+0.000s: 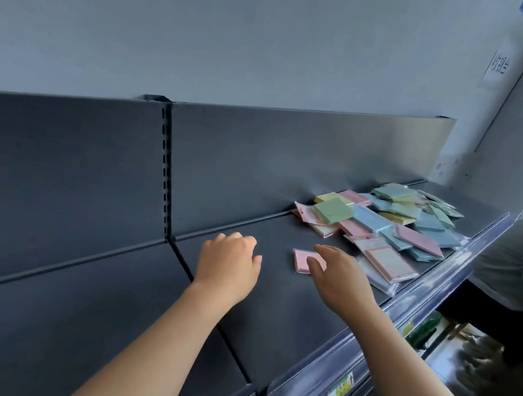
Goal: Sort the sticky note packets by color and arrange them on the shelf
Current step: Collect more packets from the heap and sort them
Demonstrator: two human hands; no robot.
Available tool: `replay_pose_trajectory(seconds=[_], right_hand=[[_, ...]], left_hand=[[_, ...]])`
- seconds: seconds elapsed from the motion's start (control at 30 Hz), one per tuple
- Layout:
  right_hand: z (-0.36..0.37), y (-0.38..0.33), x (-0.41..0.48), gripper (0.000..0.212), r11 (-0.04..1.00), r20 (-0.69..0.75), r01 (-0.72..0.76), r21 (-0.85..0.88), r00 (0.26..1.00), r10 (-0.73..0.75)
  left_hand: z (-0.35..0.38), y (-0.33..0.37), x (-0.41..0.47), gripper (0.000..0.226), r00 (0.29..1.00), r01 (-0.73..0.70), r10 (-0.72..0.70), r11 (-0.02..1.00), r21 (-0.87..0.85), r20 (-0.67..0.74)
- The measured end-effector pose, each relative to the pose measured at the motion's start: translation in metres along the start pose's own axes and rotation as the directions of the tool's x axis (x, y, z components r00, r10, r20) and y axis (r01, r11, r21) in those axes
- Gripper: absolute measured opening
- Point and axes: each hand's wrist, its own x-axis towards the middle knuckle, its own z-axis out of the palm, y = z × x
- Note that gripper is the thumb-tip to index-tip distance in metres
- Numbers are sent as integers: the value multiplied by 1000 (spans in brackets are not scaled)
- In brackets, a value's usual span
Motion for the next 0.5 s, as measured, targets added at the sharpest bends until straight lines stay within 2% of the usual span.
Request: replay_pose_trajectory(seconds=[0.17, 0.23, 0.3, 0.4, 0.5], right_hand=[[-4, 63, 42, 26, 999, -1, -8, -44, 1000, 8], [-7, 96, 60, 38, 995, 3, -18, -97, 1000, 18], [-7, 118, 69, 45, 980, 43, -97, -171, 993, 106], [-11, 152, 81, 40, 974, 127, -187, -126, 971, 203], [-12, 171, 90, 36, 989, 178, -82, -120, 979, 103]], left_hand=[[27, 36, 29, 33, 998, 57, -57, 998, 1, 36], [40, 56, 41, 34, 995, 89, -88, 996, -16, 52], [48, 64, 49, 35, 992, 108, -105, 994, -36, 71], [65, 89, 64, 42, 984, 130, -126, 991, -25, 124], [77, 106, 74, 49, 967, 135, -137, 991, 26, 214]])
